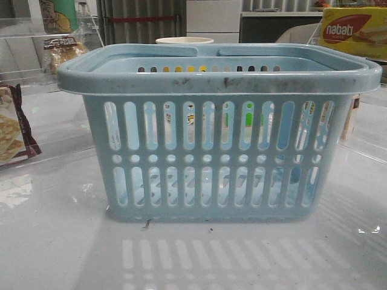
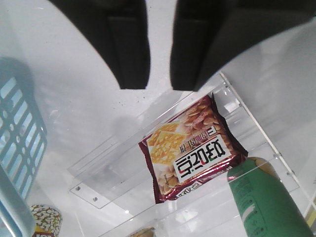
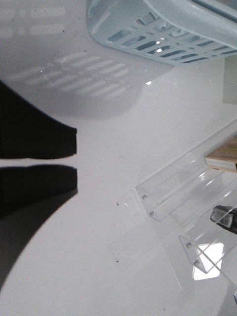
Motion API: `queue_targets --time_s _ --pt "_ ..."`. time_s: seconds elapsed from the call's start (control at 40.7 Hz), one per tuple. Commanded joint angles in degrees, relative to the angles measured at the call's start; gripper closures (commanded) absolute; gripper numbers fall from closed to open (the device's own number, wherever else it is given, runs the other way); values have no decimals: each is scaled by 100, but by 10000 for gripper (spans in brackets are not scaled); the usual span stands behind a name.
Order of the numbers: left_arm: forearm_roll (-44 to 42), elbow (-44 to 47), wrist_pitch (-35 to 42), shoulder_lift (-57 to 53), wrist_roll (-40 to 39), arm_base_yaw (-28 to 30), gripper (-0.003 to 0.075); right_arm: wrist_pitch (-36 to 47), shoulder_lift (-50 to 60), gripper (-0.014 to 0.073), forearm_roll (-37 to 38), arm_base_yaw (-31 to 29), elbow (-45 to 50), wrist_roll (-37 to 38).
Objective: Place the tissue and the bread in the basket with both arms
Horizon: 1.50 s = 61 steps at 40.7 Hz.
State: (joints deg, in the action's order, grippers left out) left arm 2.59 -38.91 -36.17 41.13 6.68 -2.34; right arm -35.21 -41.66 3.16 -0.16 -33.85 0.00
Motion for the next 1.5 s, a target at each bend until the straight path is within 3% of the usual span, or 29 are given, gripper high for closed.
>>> queue_targets --time_s 0.0,0.074,0.123,0.319,0.663,1.13,1.474 --pt "46 -165 503 103 6 -21 253 404 -183 181 1 -5 -195 0" --pt "184 -165 545 139 6 -21 174 426 -321 80 1 -5 -195 0" --pt "300 -165 568 173 6 -37 170 437 -428 57 1 -5 -195 0" --pt "361 -165 604 173 6 -678 174 490 -1000 67 1 -431 -611 128" --pt "258 -165 604 173 6 -2025 174 504 -2664 67 1 -1232 -2295 128" --pt "258 -165 604 173 6 -2113 174 516 -5046 150 -606 -1232 -4361 128" --pt "258 -165 604 173 6 -2113 174 1041 -6019 150 -599 -1226 -5023 128"
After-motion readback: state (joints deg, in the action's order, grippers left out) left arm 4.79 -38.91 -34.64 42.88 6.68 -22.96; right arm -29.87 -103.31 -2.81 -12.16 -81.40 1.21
